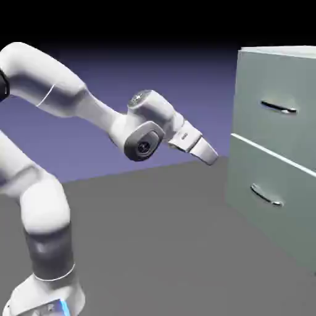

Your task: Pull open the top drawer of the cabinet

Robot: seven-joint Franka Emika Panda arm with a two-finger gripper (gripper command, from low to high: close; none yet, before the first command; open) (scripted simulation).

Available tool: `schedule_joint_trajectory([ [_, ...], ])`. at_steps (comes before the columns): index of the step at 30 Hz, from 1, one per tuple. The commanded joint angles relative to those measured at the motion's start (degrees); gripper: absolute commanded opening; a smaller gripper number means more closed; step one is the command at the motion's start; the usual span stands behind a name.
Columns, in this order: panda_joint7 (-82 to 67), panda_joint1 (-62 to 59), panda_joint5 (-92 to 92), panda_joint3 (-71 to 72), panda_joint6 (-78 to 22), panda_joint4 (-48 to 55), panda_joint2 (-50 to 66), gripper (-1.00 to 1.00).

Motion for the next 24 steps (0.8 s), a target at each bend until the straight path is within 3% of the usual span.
schedule_joint_trajectory([
  [1, -2.4, -1.7, 2.5, 1.1, -0.6, 0.7, -1.0, 0.00],
  [24, -57.5, -40.4, 59.8, 27.5, -14.4, 17.5, -24.2, 0.00],
])
